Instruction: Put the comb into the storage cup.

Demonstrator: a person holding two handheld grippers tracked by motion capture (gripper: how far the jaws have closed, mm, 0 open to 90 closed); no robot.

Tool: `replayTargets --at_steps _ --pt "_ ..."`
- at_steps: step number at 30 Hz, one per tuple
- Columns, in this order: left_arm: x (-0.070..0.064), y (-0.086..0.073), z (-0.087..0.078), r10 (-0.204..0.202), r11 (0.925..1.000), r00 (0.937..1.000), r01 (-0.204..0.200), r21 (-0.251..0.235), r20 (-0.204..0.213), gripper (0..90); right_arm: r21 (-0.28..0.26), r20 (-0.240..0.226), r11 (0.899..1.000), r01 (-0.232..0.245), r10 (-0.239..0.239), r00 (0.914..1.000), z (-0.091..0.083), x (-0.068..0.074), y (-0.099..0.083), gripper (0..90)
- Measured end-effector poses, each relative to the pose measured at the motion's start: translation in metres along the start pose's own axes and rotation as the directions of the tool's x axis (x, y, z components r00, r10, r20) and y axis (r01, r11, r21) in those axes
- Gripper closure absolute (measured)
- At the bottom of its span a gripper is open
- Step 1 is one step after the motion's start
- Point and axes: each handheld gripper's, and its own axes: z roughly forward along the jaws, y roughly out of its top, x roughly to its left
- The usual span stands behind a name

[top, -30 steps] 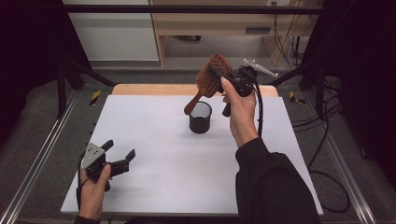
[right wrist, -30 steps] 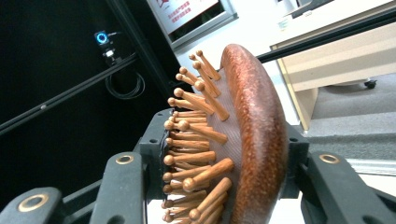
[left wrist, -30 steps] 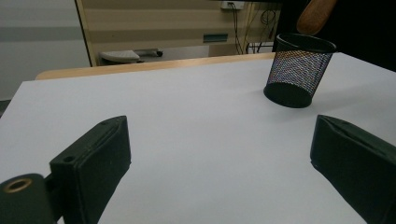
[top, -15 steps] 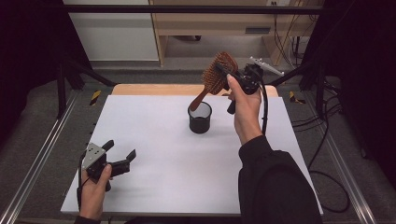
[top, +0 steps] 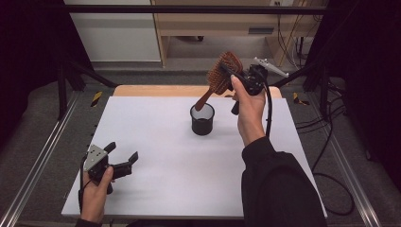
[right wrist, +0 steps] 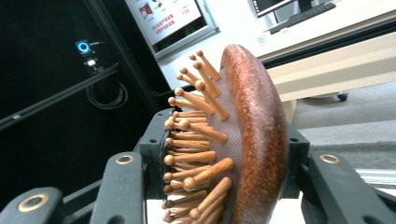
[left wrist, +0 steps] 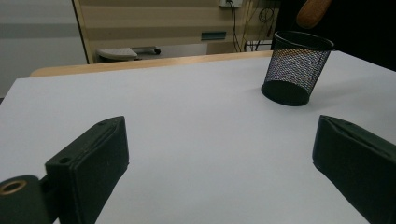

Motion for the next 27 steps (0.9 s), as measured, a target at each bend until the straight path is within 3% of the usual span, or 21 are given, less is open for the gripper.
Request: replayTargets --at_steps 27 --pt "-0.001 0.000 0.000 0.003 1.0000 1.0000 -0.003 0.001 0.004 4.1 -0.012 0.035 1.000 0.006 -0.005 0.9994 -0.002 -0.011 0.001 50.1"
